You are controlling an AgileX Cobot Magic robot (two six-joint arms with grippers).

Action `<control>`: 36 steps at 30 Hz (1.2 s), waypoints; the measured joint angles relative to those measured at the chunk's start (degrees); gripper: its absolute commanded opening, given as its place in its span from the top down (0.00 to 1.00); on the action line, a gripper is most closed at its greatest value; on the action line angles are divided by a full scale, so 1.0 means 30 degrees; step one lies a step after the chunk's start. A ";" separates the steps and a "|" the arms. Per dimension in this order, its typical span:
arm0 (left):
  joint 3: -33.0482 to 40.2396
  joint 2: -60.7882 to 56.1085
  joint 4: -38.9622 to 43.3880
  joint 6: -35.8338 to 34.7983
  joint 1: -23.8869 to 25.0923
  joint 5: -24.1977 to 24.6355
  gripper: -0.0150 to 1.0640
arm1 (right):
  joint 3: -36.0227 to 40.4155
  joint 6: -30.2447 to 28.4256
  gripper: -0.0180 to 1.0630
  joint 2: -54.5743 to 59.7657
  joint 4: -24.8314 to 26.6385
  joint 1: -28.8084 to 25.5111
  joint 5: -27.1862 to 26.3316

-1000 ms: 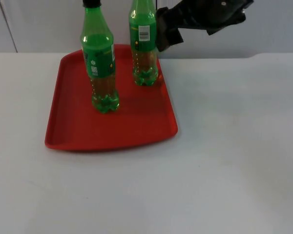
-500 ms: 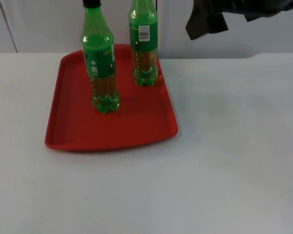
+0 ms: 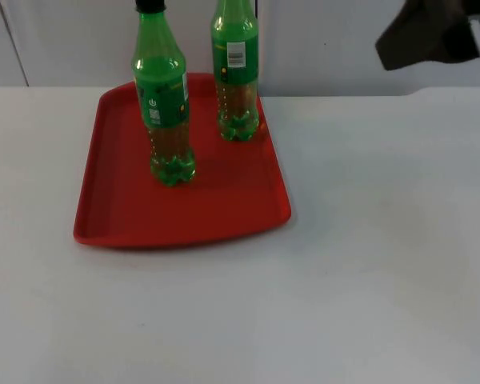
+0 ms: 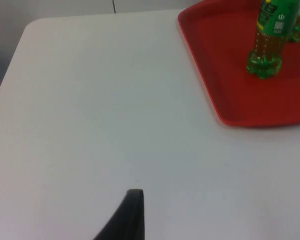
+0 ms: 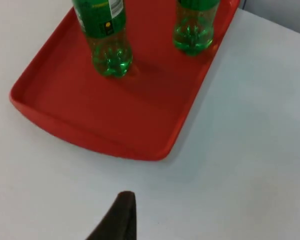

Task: Place the bottle upright on the tray.

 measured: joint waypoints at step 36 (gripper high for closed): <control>0.0000 0.0000 0.0000 0.0000 0.0000 0.0000 0.01 | 0.6807 0.0000 0.01 -1.4783 0.0500 0.0000 0.2445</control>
